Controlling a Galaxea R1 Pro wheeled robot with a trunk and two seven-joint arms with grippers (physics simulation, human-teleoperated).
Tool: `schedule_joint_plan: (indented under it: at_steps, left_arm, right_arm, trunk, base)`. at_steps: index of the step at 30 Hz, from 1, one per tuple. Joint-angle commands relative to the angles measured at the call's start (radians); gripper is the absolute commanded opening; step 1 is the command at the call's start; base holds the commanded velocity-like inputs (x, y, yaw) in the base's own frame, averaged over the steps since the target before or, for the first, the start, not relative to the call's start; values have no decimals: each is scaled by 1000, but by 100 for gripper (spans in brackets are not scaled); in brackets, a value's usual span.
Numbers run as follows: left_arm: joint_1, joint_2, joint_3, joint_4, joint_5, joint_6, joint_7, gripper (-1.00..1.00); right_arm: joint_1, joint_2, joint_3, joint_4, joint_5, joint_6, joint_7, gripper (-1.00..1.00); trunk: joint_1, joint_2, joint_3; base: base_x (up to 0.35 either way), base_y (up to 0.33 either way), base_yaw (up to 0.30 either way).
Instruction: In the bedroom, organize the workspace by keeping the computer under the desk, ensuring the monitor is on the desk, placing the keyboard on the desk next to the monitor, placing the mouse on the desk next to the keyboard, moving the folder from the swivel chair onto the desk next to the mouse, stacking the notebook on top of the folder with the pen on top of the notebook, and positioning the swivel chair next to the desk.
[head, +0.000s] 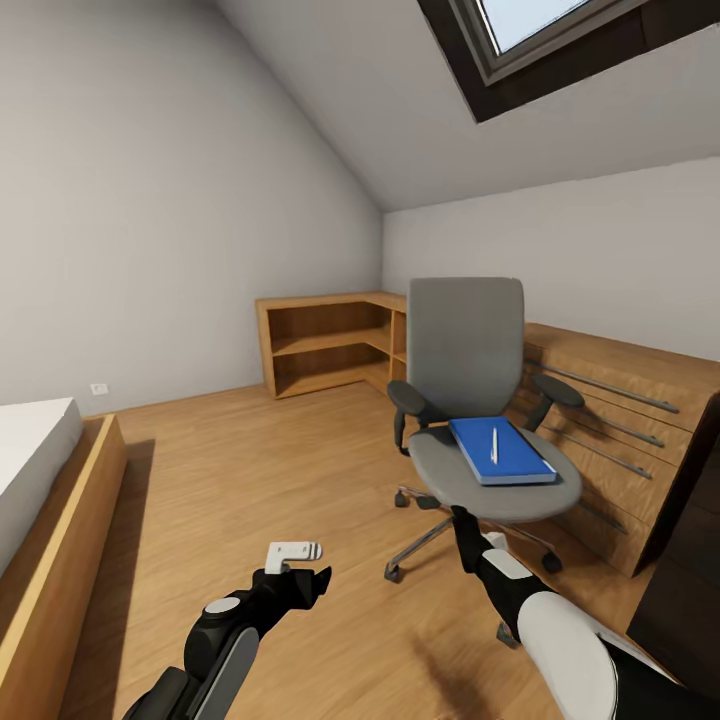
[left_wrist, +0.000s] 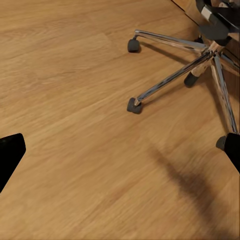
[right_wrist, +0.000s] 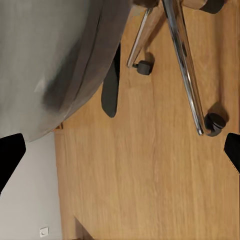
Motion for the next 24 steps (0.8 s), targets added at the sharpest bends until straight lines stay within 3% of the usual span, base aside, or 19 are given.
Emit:
schedule_joint_plan:
  at_steps: [1,24]
  left_arm:
    - [-1,0,-1,-1,11,3,9,100]
    - [-1,0,-2,-1,10,3,9,100]
  right_arm:
    - [0,0,-1,0,-9,1,3,100]
    - [0,-1,-1,0,-6,-1,10,100]
  trunk:
    - [0,0,-2]
    - [0,0,-28]
  base:
    - [0,0,-145]
    - [0,0,-158]
